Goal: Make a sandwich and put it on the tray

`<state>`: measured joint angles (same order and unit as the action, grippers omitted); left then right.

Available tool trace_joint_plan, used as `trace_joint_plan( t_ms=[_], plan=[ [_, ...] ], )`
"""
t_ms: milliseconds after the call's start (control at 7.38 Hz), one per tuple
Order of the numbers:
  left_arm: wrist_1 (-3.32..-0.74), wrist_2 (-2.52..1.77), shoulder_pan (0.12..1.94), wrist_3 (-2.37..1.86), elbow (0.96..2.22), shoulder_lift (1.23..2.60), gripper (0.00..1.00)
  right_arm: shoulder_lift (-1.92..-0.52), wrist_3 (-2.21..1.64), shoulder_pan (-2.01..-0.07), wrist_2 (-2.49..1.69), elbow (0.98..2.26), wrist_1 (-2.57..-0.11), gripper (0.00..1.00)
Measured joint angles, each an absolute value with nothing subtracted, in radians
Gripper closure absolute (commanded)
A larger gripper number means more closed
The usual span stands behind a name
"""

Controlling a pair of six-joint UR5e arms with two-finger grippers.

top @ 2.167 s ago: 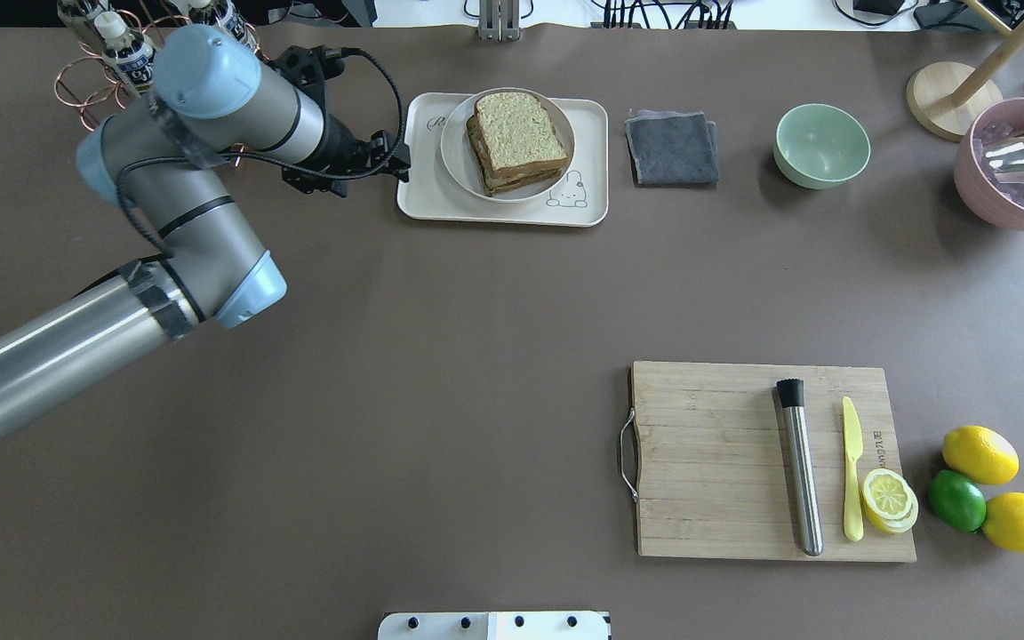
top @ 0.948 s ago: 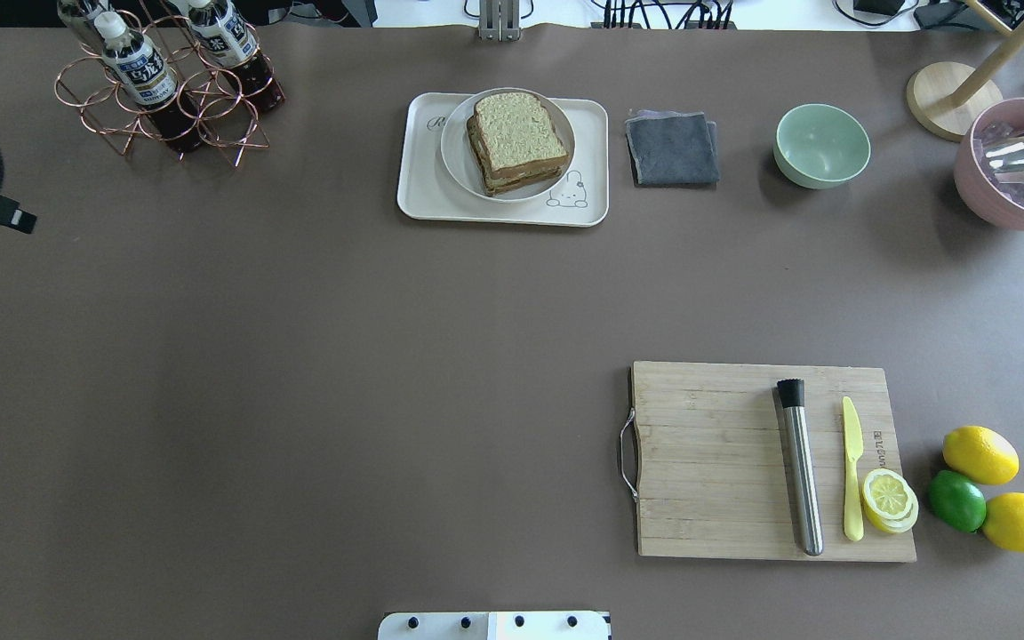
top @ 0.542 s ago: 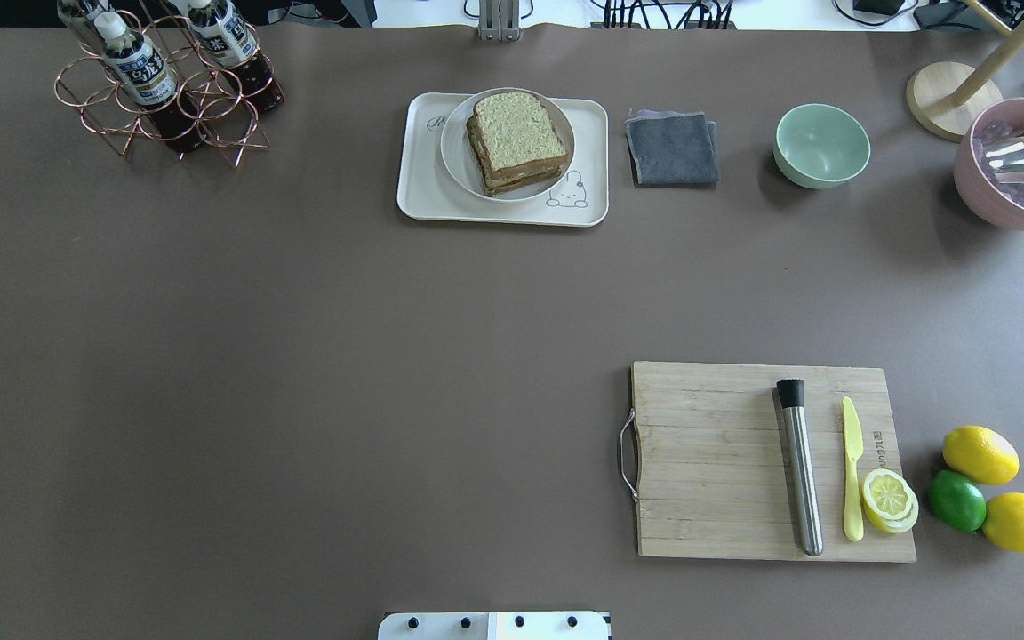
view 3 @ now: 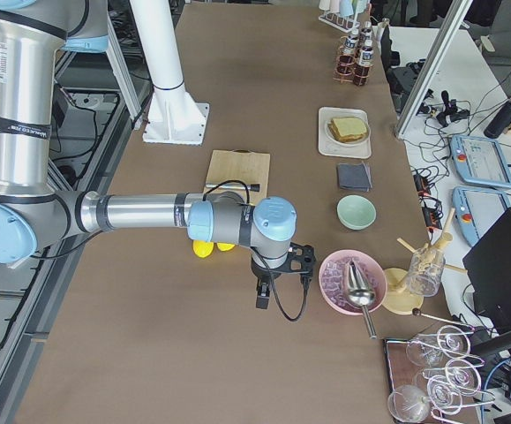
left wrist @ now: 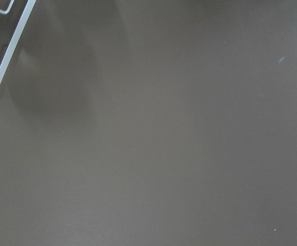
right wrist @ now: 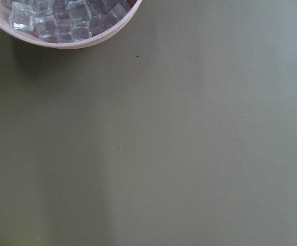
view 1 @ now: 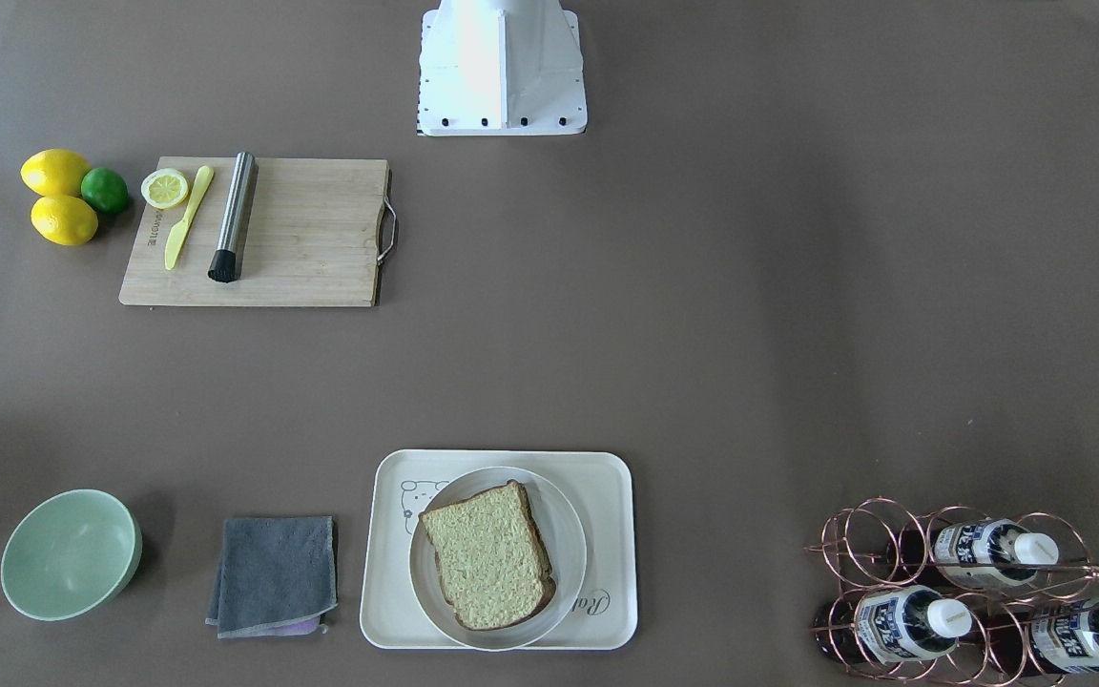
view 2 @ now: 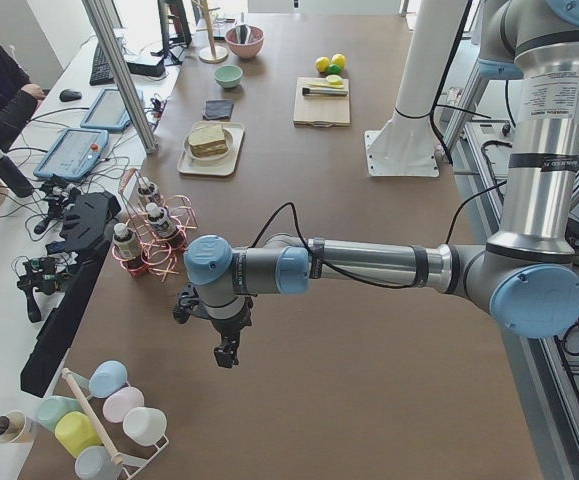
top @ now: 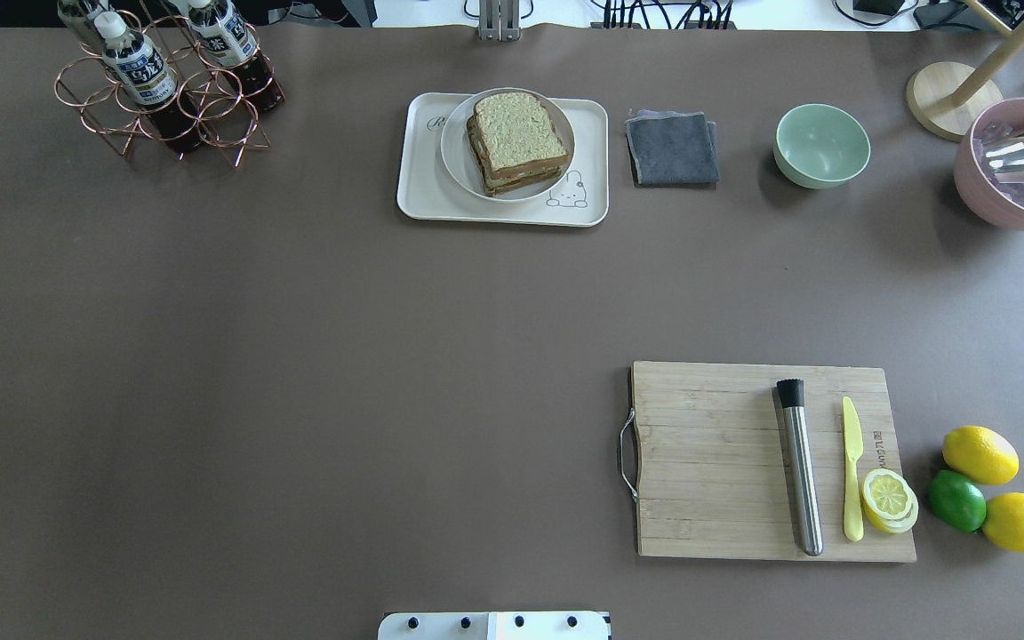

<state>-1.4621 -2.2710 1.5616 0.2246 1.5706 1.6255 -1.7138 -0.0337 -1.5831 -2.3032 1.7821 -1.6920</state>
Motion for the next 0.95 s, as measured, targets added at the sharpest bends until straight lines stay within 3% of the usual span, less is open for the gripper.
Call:
trace_joint_plan(
  t_ms=[948],
  plan=[
    [-1.460,-2.281,1.565,0.228,1.563,1.604,0.01,-1.723,-0.035,-1.584,-2.285,1.788,-1.691,0.00]
  ],
)
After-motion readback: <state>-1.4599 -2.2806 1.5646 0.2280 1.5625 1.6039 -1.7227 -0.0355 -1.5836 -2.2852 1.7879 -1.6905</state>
